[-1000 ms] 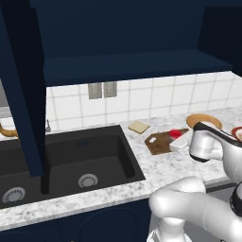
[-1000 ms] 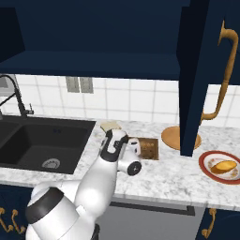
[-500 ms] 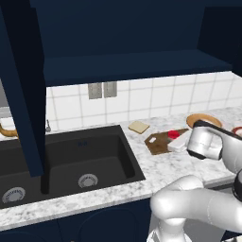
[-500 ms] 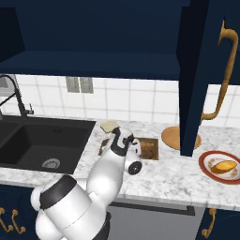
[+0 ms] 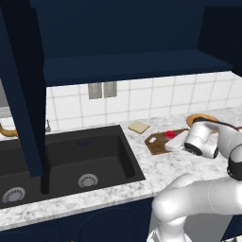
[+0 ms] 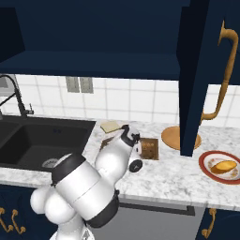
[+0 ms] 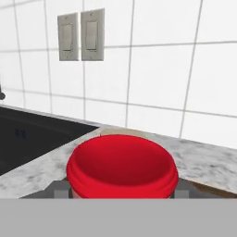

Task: From the different types of pastries on the counter, select a croissant and place it on the cutting board. Then retrieve a jar of jam from the cabinet and place it alongside the croissant on the cutting board.

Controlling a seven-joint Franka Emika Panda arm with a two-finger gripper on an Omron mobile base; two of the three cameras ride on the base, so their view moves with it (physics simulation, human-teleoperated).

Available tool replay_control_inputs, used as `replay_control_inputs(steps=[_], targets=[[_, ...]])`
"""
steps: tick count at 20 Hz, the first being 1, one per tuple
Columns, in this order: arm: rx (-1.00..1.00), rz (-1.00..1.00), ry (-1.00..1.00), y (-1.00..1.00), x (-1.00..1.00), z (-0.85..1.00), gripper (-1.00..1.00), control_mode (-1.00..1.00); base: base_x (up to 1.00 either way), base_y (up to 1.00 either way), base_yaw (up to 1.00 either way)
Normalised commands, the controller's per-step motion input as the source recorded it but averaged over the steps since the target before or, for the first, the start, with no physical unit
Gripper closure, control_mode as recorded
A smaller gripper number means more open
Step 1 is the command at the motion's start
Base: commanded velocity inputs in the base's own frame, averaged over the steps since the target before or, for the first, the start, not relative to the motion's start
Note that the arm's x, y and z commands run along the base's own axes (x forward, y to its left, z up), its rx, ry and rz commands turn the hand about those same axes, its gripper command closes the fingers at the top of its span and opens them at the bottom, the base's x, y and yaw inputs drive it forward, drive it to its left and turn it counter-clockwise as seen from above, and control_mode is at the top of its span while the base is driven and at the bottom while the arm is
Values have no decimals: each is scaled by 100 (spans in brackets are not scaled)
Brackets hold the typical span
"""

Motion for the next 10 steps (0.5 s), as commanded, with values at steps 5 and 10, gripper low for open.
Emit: replay_control_inputs(steps=[5,10], targets=[[0,0,-1,0,21,-23,100,-100,0,0,0],[0,0,0,0,25,-16,100,-100,0,0,0]])
